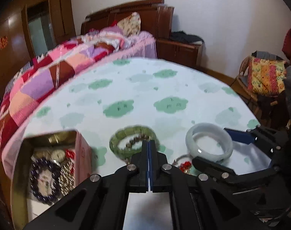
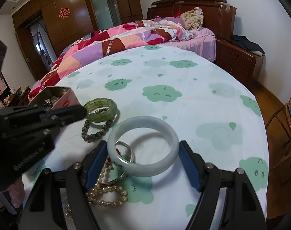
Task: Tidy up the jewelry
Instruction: 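Close the right gripper on the white jade bangle while the left gripper grasps the green bangle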
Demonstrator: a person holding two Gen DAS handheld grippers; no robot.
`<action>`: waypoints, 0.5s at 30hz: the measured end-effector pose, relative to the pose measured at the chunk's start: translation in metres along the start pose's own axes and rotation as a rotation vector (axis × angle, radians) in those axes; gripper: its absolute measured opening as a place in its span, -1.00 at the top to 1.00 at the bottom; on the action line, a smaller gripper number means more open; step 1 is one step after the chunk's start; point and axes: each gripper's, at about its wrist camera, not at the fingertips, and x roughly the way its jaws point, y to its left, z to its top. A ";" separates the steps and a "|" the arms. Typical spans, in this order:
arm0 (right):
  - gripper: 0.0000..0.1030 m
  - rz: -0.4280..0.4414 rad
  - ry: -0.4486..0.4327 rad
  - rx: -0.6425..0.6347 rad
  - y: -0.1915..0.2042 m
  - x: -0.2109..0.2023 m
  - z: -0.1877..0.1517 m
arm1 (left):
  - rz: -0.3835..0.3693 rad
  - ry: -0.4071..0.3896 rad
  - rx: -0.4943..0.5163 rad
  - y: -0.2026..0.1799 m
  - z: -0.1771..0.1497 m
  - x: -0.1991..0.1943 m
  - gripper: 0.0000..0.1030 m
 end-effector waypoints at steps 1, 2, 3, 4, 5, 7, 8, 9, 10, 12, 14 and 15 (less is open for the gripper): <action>-0.50 0.002 -0.003 0.002 -0.001 -0.001 0.000 | 0.010 -0.003 0.008 0.000 0.002 0.000 1.00; -0.50 0.004 -0.006 0.006 -0.002 -0.002 0.000 | 0.019 0.010 0.014 -0.001 0.003 0.002 1.00; -0.50 0.005 -0.006 0.011 -0.002 -0.001 0.001 | 0.027 0.031 0.017 -0.001 0.004 0.006 0.99; -0.50 0.007 -0.001 0.022 -0.005 -0.002 0.003 | 0.024 0.042 0.015 0.000 0.005 0.009 0.98; -0.50 0.001 0.002 0.023 -0.007 -0.002 0.004 | 0.006 0.061 0.008 0.001 0.005 0.013 0.90; -0.50 -0.024 -0.006 0.019 -0.012 -0.003 0.006 | -0.001 0.077 -0.013 0.002 0.005 0.020 0.68; -0.50 -0.034 -0.008 0.023 -0.015 -0.003 0.007 | -0.002 0.079 -0.019 0.003 0.005 0.022 0.43; -0.50 -0.042 -0.009 0.027 -0.019 -0.003 0.008 | 0.003 0.076 -0.024 0.003 0.005 0.024 0.21; -0.50 -0.048 -0.009 0.036 -0.024 -0.003 0.008 | 0.008 0.072 -0.024 0.002 0.005 0.025 0.14; -0.50 -0.041 -0.004 0.056 -0.030 -0.002 0.009 | 0.003 0.071 -0.018 -0.001 0.008 0.027 0.10; -0.50 -0.045 -0.008 0.047 -0.029 -0.003 0.010 | -0.015 0.066 -0.011 -0.004 0.010 0.028 0.10; -0.50 -0.044 -0.009 0.043 -0.028 -0.003 0.010 | -0.014 0.065 -0.004 -0.006 0.011 0.029 0.10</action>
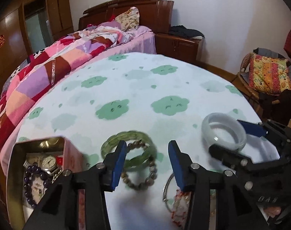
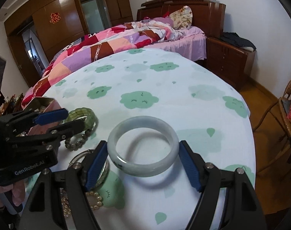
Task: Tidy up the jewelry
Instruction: 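Close the right gripper on the white jade bangle while the left gripper grasps the green bangle, then lift the white bangle with the right gripper while the left gripper carries the green bangle over the tin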
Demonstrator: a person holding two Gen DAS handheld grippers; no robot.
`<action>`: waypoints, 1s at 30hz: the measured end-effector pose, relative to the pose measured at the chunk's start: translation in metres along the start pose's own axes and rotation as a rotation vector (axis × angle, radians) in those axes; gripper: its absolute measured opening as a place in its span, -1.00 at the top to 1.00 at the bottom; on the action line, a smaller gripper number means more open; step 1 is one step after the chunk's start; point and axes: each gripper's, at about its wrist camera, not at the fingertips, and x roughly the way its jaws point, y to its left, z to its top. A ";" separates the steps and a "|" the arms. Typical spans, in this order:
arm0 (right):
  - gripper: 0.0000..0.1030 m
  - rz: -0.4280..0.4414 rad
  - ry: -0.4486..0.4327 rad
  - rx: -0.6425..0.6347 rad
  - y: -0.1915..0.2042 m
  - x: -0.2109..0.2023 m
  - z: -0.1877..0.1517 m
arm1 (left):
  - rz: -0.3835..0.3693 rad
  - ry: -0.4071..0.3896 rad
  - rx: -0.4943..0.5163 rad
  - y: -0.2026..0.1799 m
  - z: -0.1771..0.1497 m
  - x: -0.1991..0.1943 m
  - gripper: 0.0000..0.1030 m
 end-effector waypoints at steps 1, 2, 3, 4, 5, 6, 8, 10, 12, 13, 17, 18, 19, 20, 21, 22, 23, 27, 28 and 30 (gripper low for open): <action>-0.50 0.000 -0.001 -0.006 0.002 0.000 0.000 | 0.003 0.009 0.010 -0.002 0.002 0.002 0.10; -0.50 0.000 -0.002 -0.008 0.002 0.000 0.000 | 0.003 0.022 0.021 -0.004 0.003 0.006 0.10; -0.50 0.002 -0.003 -0.004 0.001 0.000 0.000 | -0.001 0.030 0.027 -0.005 0.004 0.009 0.10; -0.50 0.003 -0.002 0.000 -0.001 -0.001 0.000 | -0.005 0.040 0.031 -0.006 0.005 0.013 0.10; -0.50 0.006 0.000 0.004 -0.002 -0.001 0.000 | -0.007 0.055 0.036 -0.007 0.005 0.017 0.11; -0.50 0.007 0.000 0.006 -0.002 -0.001 -0.001 | -0.008 0.067 0.038 -0.007 0.005 0.021 0.22; -0.50 0.007 -0.001 0.004 -0.002 -0.001 -0.001 | -0.002 0.086 0.049 -0.009 0.003 0.027 0.73; -0.50 0.006 -0.004 0.000 -0.002 -0.001 0.000 | 0.014 0.088 0.053 -0.008 0.002 0.025 0.87; -0.50 0.007 -0.006 -0.001 -0.002 -0.001 -0.001 | 0.015 0.056 0.052 -0.008 0.002 0.014 0.88; -0.50 0.008 -0.008 -0.001 -0.003 -0.002 -0.001 | 0.030 0.035 0.055 -0.007 0.002 0.006 0.88; -0.50 0.009 -0.014 -0.005 0.000 -0.005 -0.001 | 0.000 -0.054 0.001 0.004 0.003 -0.032 0.88; -0.50 0.011 -0.016 -0.007 0.001 -0.005 -0.001 | -0.005 -0.076 -0.018 0.008 0.003 -0.043 0.88; -0.50 0.014 -0.020 -0.008 0.001 -0.007 0.000 | -0.012 -0.092 -0.033 0.012 0.002 -0.050 0.88; -0.50 0.018 -0.024 -0.008 0.002 -0.009 0.001 | -0.028 -0.111 -0.057 0.016 0.002 -0.060 0.88; -0.50 0.022 -0.030 -0.011 0.004 -0.012 0.002 | -0.052 -0.128 -0.082 0.022 0.000 -0.071 0.88; -0.50 0.025 -0.036 -0.015 0.005 -0.014 0.002 | -0.068 -0.138 -0.097 0.025 0.000 -0.077 0.88; -0.50 0.028 -0.044 -0.021 0.008 -0.017 0.003 | -0.079 -0.154 -0.114 0.030 -0.001 -0.085 0.88; -0.50 0.041 -0.067 -0.047 0.020 -0.025 0.005 | -0.098 -0.193 -0.161 0.043 -0.005 -0.108 0.88; -0.50 0.046 -0.072 -0.059 0.025 -0.028 0.006 | -0.098 -0.203 -0.173 0.047 -0.007 -0.114 0.88; -0.50 0.056 -0.076 -0.069 0.031 -0.029 0.006 | -0.113 -0.210 -0.196 0.053 -0.012 -0.120 0.88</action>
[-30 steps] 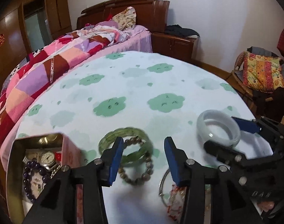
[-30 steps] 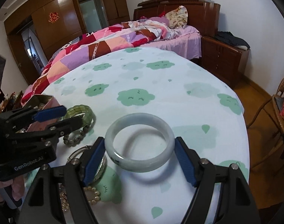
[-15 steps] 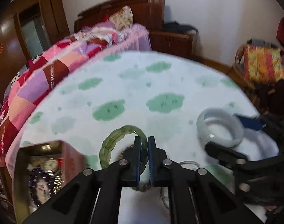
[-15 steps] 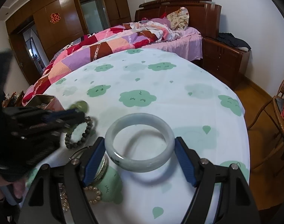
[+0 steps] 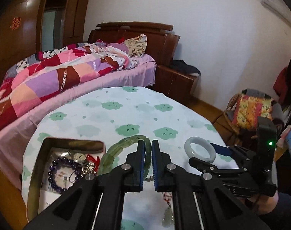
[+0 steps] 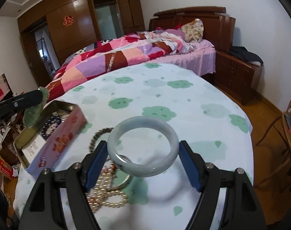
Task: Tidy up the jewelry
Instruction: 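Lift the white bangle with the right gripper while the left gripper carries the green bangle over the tin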
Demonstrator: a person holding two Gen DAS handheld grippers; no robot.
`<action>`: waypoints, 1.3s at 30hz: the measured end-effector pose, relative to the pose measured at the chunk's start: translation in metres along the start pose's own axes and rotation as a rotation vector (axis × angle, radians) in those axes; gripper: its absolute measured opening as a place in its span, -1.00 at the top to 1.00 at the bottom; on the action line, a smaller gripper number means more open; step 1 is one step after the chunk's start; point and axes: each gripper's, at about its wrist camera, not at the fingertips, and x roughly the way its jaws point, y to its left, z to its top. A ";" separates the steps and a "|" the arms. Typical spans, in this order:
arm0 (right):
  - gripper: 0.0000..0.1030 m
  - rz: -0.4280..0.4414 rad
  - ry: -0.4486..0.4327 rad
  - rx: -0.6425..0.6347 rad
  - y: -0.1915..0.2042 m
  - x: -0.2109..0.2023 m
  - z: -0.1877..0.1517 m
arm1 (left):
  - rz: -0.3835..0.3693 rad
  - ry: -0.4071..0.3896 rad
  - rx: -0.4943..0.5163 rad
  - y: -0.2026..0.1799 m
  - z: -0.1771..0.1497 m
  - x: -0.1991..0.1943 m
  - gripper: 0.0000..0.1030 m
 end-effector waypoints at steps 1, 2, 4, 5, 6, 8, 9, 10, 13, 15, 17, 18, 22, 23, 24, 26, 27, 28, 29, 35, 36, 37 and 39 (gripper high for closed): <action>-0.50 0.008 -0.002 -0.008 0.004 -0.001 0.000 | 0.003 -0.007 -0.018 0.005 -0.002 -0.005 0.88; -0.50 0.013 -0.004 -0.014 0.008 -0.002 0.001 | 0.013 -0.013 -0.022 0.008 -0.003 -0.009 0.88; -0.50 0.023 -0.008 -0.028 0.015 -0.003 0.001 | 0.039 -0.023 -0.031 0.013 -0.007 -0.016 0.88; -0.50 0.028 -0.008 -0.035 0.018 -0.003 0.001 | 0.046 -0.025 -0.038 0.017 -0.009 -0.018 0.88; -0.50 0.033 -0.007 -0.040 0.022 -0.002 0.001 | 0.057 -0.026 -0.041 0.020 -0.011 -0.021 0.88; -0.50 0.045 -0.004 -0.053 0.029 -0.001 0.000 | 0.104 -0.033 -0.026 0.023 -0.016 -0.026 0.88; -0.50 0.050 -0.003 -0.058 0.032 -0.001 0.000 | 0.119 -0.034 -0.021 0.025 -0.018 -0.029 0.88; -0.50 0.057 0.000 -0.063 0.036 0.000 0.001 | 0.134 -0.034 -0.018 0.027 -0.020 -0.031 0.88; -0.50 0.077 0.004 -0.080 0.046 0.000 0.003 | 0.170 -0.038 -0.019 0.035 -0.023 -0.037 0.88; -0.50 0.084 -0.001 -0.102 0.055 0.000 0.007 | 0.183 -0.042 -0.026 0.043 -0.025 -0.041 0.88; -0.50 0.099 -0.007 -0.119 0.064 -0.001 0.012 | 0.201 -0.040 -0.037 0.049 -0.027 -0.043 0.88; -0.50 0.105 -0.009 -0.127 0.069 -0.002 0.014 | 0.210 -0.039 -0.040 0.052 -0.027 -0.044 0.88; -0.50 0.115 -0.024 -0.164 0.085 -0.001 0.023 | 0.232 -0.041 -0.056 0.065 -0.031 -0.048 0.88; -0.50 0.120 -0.027 -0.175 0.091 -0.001 0.025 | 0.239 -0.042 -0.057 0.067 -0.031 -0.049 0.88; -0.50 0.122 -0.029 -0.181 0.094 -0.001 0.026 | 0.242 -0.043 -0.058 0.070 -0.031 -0.050 0.88; -0.50 0.128 -0.035 -0.201 0.103 0.002 0.030 | 0.241 -0.044 -0.065 0.074 -0.033 -0.051 0.88; -0.50 0.131 -0.037 -0.210 0.107 0.003 0.032 | 0.243 -0.043 -0.067 0.076 -0.034 -0.050 0.88; -0.50 0.134 -0.039 -0.217 0.110 0.004 0.033 | 0.247 -0.041 -0.070 0.079 -0.035 -0.050 0.88; -0.50 0.137 -0.040 -0.224 0.113 0.005 0.034 | 0.251 -0.038 -0.073 0.081 -0.036 -0.049 0.88; -0.50 0.151 -0.040 -0.279 0.137 0.016 0.037 | 0.253 -0.024 -0.088 0.092 -0.042 -0.042 0.88; -0.50 0.151 -0.039 -0.286 0.140 0.018 0.037 | 0.253 -0.021 -0.092 0.094 -0.043 -0.041 0.88; -0.50 0.152 -0.036 -0.293 0.144 0.020 0.037 | 0.254 -0.018 -0.096 0.096 -0.044 -0.039 0.88; -0.50 0.153 -0.032 -0.308 0.151 0.024 0.037 | 0.262 -0.012 -0.096 0.098 -0.045 -0.037 0.88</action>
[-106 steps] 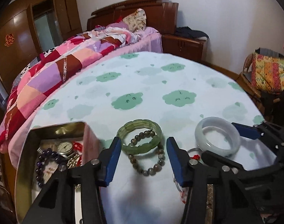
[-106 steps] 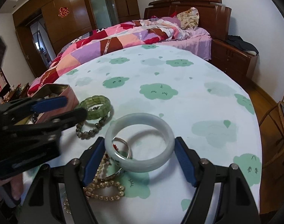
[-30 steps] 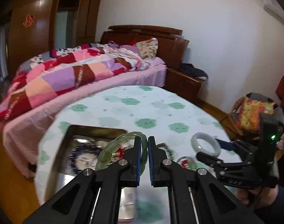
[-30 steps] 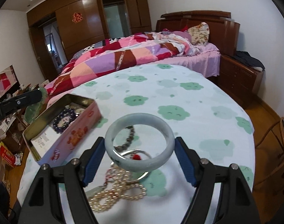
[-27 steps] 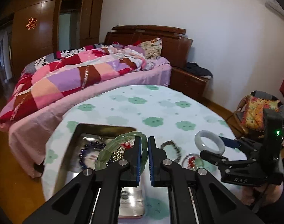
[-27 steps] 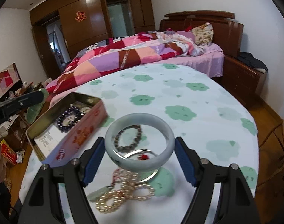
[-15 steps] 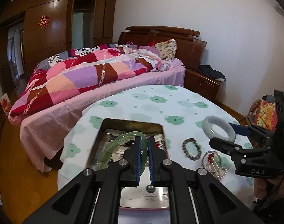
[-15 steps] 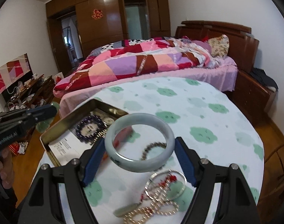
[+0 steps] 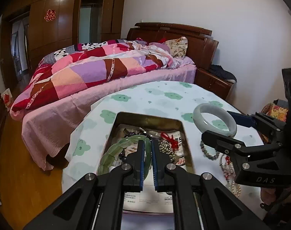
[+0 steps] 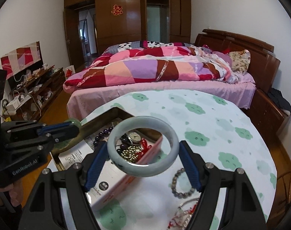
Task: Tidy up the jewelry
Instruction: 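Lift the white bangle with the right gripper while the left gripper carries the green bangle over the tin, then lower both bangles into the tin box and open both grippers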
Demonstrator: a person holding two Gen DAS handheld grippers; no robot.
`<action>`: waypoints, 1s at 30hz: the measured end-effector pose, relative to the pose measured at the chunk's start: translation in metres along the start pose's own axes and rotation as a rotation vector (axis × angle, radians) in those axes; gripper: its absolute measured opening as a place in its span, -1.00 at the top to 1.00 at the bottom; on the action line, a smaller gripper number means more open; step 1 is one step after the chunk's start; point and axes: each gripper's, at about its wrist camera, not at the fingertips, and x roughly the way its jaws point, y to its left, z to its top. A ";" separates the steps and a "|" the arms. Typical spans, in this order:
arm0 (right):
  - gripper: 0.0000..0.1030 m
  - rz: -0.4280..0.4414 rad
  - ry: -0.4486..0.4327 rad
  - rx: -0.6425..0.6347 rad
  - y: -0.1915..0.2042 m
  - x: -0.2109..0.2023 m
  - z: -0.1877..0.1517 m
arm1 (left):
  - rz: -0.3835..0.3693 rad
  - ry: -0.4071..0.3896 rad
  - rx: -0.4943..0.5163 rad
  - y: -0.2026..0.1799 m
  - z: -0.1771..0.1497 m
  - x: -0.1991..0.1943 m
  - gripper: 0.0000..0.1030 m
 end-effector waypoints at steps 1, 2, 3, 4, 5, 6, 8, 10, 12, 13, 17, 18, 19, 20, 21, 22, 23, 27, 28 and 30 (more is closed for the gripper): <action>-0.50 0.001 0.002 -0.004 0.001 0.002 0.001 | 0.004 0.002 0.000 0.001 -0.001 0.001 0.88; -0.50 0.001 0.006 -0.011 0.004 0.006 0.002 | 0.002 0.006 -0.002 0.002 -0.002 0.003 0.88; -0.50 0.000 0.009 -0.015 0.005 0.007 0.001 | -0.003 0.010 -0.003 0.002 -0.003 0.005 0.88; -0.50 0.000 0.014 -0.021 0.007 0.010 0.002 | -0.006 0.012 -0.003 0.002 -0.004 0.006 0.88; -0.50 0.001 0.018 -0.026 0.010 0.013 0.002 | -0.009 0.015 -0.003 0.002 -0.004 0.007 0.88; -0.50 0.001 0.021 -0.029 0.011 0.015 0.002 | -0.011 0.017 -0.003 0.002 -0.005 0.008 0.88; -0.50 0.003 0.030 -0.038 0.014 0.019 0.002 | -0.009 0.025 -0.004 0.004 -0.007 0.012 0.88; -0.50 0.005 0.040 -0.048 0.018 0.024 0.002 | -0.007 0.033 -0.009 0.006 -0.007 0.015 0.89; -0.50 0.004 0.048 -0.053 0.021 0.026 0.002 | -0.008 0.040 -0.016 0.011 -0.008 0.017 0.88; -0.50 0.004 0.055 -0.057 0.022 0.029 0.002 | -0.008 0.043 -0.021 0.013 -0.008 0.018 0.88; -0.50 0.003 0.076 -0.064 0.025 0.036 0.000 | -0.010 0.057 -0.034 0.018 -0.011 0.023 0.89; -0.50 0.002 0.081 -0.067 0.026 0.038 -0.001 | -0.010 0.061 -0.036 0.019 -0.011 0.025 0.89; -0.50 0.001 0.086 -0.067 0.026 0.039 -0.002 | -0.009 0.064 -0.036 0.019 -0.012 0.026 0.89; -0.50 0.001 0.090 -0.066 0.026 0.039 -0.004 | -0.009 0.068 -0.037 0.019 -0.013 0.028 0.88; -0.50 0.000 0.095 -0.064 0.025 0.040 -0.005 | -0.009 0.072 -0.038 0.019 -0.014 0.030 0.88; -0.50 -0.001 0.099 -0.065 0.024 0.041 -0.005 | -0.009 0.077 -0.039 0.019 -0.015 0.031 0.88; -0.50 -0.002 0.103 -0.067 0.024 0.042 -0.006 | -0.009 0.080 -0.039 0.019 -0.016 0.033 0.89; -0.50 0.001 0.116 -0.067 0.024 0.045 -0.007 | -0.006 0.091 -0.039 0.019 -0.017 0.036 0.89; -0.50 0.004 0.120 -0.066 0.024 0.046 -0.007 | -0.005 0.092 -0.040 0.019 -0.018 0.037 0.89; -0.50 0.005 0.125 -0.068 0.024 0.048 -0.008 | -0.005 0.098 -0.042 0.020 -0.019 0.039 0.88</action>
